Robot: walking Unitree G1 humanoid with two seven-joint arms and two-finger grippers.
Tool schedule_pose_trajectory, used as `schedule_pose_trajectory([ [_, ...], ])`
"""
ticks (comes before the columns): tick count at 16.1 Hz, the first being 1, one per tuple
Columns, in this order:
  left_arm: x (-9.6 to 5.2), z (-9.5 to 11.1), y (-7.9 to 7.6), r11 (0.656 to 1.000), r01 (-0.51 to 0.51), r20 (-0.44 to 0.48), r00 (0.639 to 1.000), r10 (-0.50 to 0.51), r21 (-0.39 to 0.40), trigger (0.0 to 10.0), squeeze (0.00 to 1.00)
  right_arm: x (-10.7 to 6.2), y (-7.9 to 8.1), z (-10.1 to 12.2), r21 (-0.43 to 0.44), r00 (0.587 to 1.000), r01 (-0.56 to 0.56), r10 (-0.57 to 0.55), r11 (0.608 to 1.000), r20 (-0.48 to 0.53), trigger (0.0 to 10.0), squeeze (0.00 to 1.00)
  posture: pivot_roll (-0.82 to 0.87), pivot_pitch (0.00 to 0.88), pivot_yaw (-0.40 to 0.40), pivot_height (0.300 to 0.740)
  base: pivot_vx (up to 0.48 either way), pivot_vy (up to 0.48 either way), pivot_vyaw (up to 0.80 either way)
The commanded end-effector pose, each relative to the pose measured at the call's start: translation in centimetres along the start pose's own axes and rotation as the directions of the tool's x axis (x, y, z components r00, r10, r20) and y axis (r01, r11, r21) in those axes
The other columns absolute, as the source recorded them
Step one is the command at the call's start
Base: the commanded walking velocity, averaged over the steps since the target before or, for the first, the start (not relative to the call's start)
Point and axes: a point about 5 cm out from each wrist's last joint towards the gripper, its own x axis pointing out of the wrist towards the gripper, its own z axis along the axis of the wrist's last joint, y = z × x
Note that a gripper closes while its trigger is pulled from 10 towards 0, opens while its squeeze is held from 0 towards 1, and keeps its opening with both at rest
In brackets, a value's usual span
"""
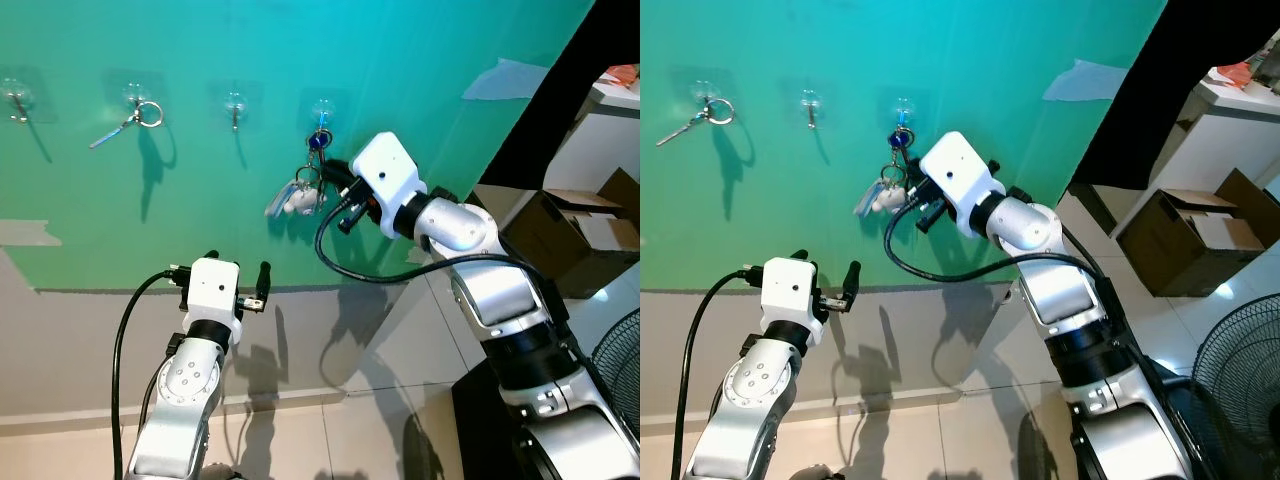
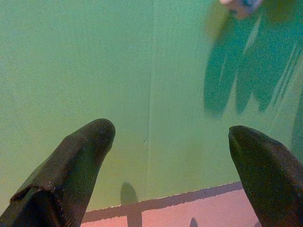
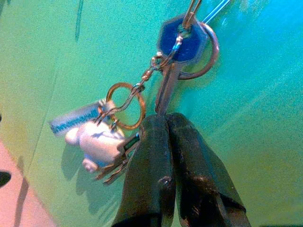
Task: Hang keys on a hook
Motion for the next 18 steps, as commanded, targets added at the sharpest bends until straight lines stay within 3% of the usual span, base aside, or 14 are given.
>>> schedule_pose_trajectory([
  [1,0.2,0.0,-0.6,1.0,0.017,0.002,1.0,-0.017,0.002,10.0,0.0,-0.6,-0.5,-0.4,0.003,0.999,0.023,-0.022,1.0,-0.025,10.0,0.0,0.04,0.0,-0.154,0.74,0.0,0.0,0.0],
  [2,0.2,0.0,-0.6,1.0,0.03,-0.001,1.0,-0.03,0.004,10.0,0.0,-1.9,-0.9,-1.3,0.025,0.995,0.078,-0.077,0.997,-0.062,10.0,0.0,0.04,0.0,-0.149,0.74,0.0,0.0,0.0],
  [6,0.6,-0.1,-1.0,0.998,0.06,-0.002,0.998,-0.06,0.005,10.0,0.0,-3.8,-1.7,-3.1,0.029,0.975,0.179,-0.173,0.983,-0.139,10.0,0.0,0.0,0.0,-0.115,0.74,0.0,0.0,0.0],
  [8,0.8,-0.2,-1.1,0.998,0.069,-0.002,0.998,-0.069,0.004,10.0,0.0,-4.4,-2.4,-2.6,0.012,0.968,0.219,-0.215,0.976,-0.132,10.0,0.0,-0.01,0.0,-0.106,0.74,0.0,0.0,0.0],
  [10,0.8,-0.3,-1.2,0.997,0.073,-0.005,0.997,-0.073,0.007,10.0,0.0,-4.8,-3.5,-1.4,-0.045,0.96,0.255,-0.259,0.966,-0.11,10.0,0.0,-0.01,0.0,-0.108,0.74,0.0,0.0,0.0],
  [13,1.1,-0.2,-1.6,0.997,0.072,0.003,0.997,-0.072,-0.002,10.0,0.0,-4.2,-5.2,3.1,-0.161,0.967,0.252,-0.256,0.954,-0.004,10.0,0.0,-0.02,0.0,-0.122,0.74,0.0,0.0,0.0],
  [18,1.3,0.0,-2.0,0.998,0.063,0.019,0.998,-0.063,-0.021,10.0,0.0,-1.4,-4.9,6.9,-0.277,0.991,0.124,-0.104,0.953,0.086,10.0,0.0,-0.01,0.0,-0.155,0.74,0.0,0.0,0.0],
])
